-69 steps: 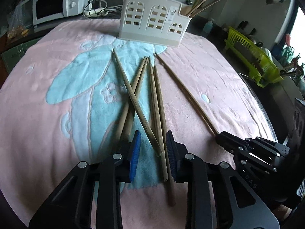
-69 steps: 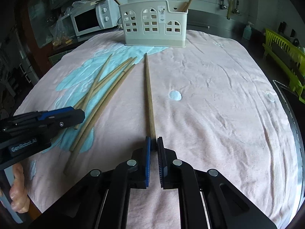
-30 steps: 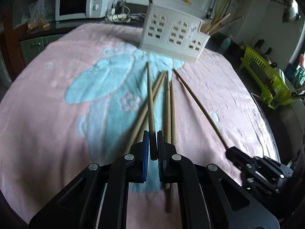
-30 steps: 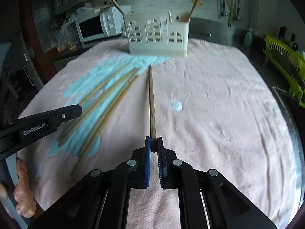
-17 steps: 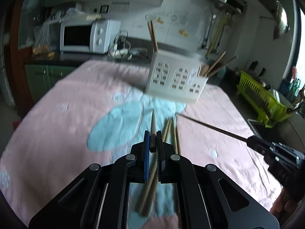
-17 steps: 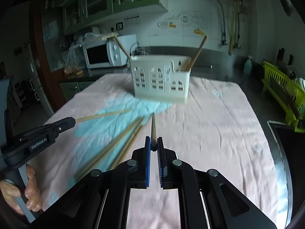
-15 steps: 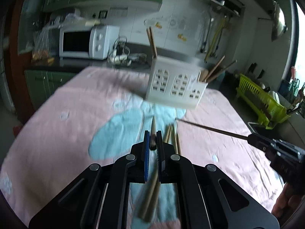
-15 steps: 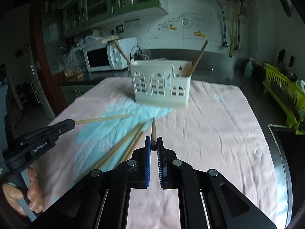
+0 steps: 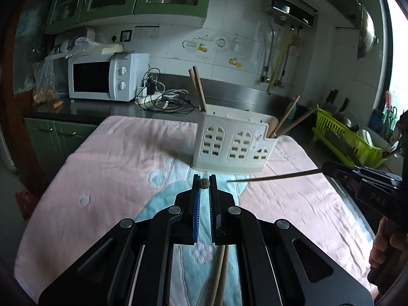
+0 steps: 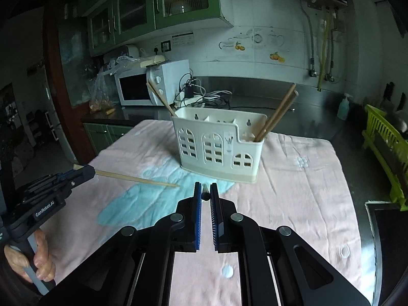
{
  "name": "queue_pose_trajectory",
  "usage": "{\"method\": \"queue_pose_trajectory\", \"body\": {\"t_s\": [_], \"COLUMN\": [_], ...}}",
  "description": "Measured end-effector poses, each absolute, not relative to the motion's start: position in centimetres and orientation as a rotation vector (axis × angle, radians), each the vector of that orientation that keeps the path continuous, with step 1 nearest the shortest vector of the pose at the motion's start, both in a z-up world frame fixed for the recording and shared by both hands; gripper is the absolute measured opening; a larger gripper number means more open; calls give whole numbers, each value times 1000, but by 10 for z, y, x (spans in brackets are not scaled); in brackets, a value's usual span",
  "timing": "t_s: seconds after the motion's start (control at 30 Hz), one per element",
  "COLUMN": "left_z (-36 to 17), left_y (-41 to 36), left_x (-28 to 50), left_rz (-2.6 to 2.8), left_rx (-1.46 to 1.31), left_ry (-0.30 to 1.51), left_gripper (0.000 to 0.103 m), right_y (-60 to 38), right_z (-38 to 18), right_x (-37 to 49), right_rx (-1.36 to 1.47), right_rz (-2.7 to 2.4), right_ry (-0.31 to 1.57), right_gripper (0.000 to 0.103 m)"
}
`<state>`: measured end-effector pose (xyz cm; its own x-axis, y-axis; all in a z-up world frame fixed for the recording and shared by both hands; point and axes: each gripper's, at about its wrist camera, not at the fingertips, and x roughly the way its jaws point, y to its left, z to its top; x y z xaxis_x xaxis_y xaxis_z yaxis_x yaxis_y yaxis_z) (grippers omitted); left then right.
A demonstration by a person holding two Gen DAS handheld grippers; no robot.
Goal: Organize utensils
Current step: 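Lift the right tool's chopstick toward the holder while the left carries its own, then lower the right tool's chopstick into the holder while the left lowers its own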
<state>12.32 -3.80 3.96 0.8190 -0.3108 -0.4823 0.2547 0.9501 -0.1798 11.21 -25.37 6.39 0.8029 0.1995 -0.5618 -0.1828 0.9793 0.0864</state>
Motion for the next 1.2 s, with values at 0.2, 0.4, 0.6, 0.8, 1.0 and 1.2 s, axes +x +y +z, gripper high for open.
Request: {"method": "queue_pose_trajectory", "body": {"t_s": [0.2, 0.4, 0.6, 0.8, 1.0, 1.2], "left_z": [71, 100, 136, 179, 225, 250], "left_y": [-41, -48, -64, -77, -83, -90], "left_x": [144, 158, 164, 172, 191, 223], "left_rz": [-331, -365, -393, -393, -382, -345], "left_rx": [-85, -71, -33, -9, -25, -34], "left_ry": [549, 550, 509, 431, 354, 304], "left_gripper": [5, 5, 5, 5, 5, 5], "right_y": [-260, -265, -272, -278, -287, -294], "right_z": [88, 115, 153, 196, 241, 264], "right_x": [127, 136, 147, 158, 176, 205], "right_rx": [3, -40, -80, -97, -85, -66], "right_rz": [224, 239, 242, 237, 221, 190], "right_ry": [602, 600, 580, 534, 472, 427], "right_gripper": [7, 7, 7, 7, 7, 7]}}
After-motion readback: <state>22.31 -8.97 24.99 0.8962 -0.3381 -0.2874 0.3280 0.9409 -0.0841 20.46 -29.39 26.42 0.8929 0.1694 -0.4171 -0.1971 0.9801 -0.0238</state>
